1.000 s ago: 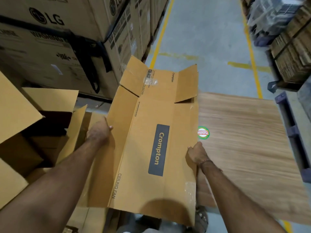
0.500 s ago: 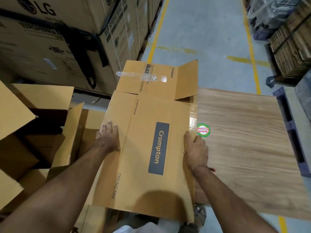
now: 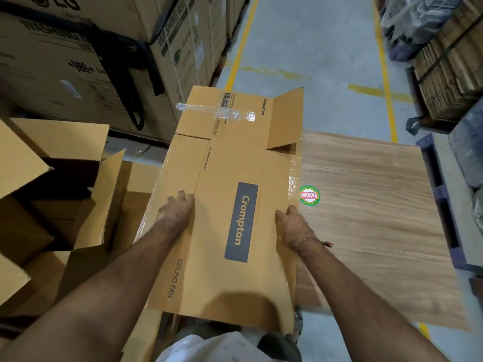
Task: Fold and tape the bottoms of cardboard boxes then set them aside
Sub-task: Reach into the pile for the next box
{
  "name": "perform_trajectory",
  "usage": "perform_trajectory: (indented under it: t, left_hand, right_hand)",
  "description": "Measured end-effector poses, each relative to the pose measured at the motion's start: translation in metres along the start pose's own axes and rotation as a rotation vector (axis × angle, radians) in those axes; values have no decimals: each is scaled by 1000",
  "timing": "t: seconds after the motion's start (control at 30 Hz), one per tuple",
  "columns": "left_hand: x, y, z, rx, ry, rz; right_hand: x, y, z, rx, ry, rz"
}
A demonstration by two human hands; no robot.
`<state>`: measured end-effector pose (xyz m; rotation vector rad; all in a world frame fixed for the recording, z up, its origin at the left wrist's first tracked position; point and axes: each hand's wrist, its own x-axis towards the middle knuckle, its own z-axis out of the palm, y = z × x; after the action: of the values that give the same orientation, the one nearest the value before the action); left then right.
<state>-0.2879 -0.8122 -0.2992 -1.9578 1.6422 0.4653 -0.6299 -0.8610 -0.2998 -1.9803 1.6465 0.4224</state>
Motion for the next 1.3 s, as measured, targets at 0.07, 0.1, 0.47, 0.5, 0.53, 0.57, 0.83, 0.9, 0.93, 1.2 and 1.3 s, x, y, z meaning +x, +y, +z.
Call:
perform_trajectory:
  t: [0.07, 0.1, 0.47, 0.5, 0.53, 0.57, 0.83, 0.9, 0.93, 1.2, 1.3]
  left_hand:
    - [-9, 3, -1, -24, 6, -1]
    - [-13, 6, 0, -25, 8, 3]
    - [-127, 31, 0, -362, 97, 5]
    - [-140, 34, 1, -410, 132, -20]
    - [-154, 37, 4, -470, 167, -50]
    - [-171, 41, 8, -541, 209, -78]
    - [-312, 65, 43, -1124, 576, -246]
    - [-349, 60, 43, -1346, 710, -350]
    - [-366, 55, 43, -1443, 774, -407]
    - [-484, 1, 59, -1819, 1143, -683]
    - [-520, -21, 81, -1855, 1201, -762]
  right_hand:
    - [-4, -2, -7, 46, -50, 16]
    - [-6, -3, -9, 14, -74, 1]
    - [-65, -52, -31, 148, 22, -127]
    - [-76, -60, -35, 171, 57, -170]
    - [-89, -68, -38, 192, 82, -209]
    - [-103, -77, -42, 209, 99, -250]
    - [-246, -142, -35, 478, 171, -491]
    - [-276, -163, -27, 511, 171, -555]
    - [-290, -174, -24, 534, 167, -580]
    - [-404, -262, 29, 655, 65, -773]
    - [-435, -291, 52, 606, 25, -831]
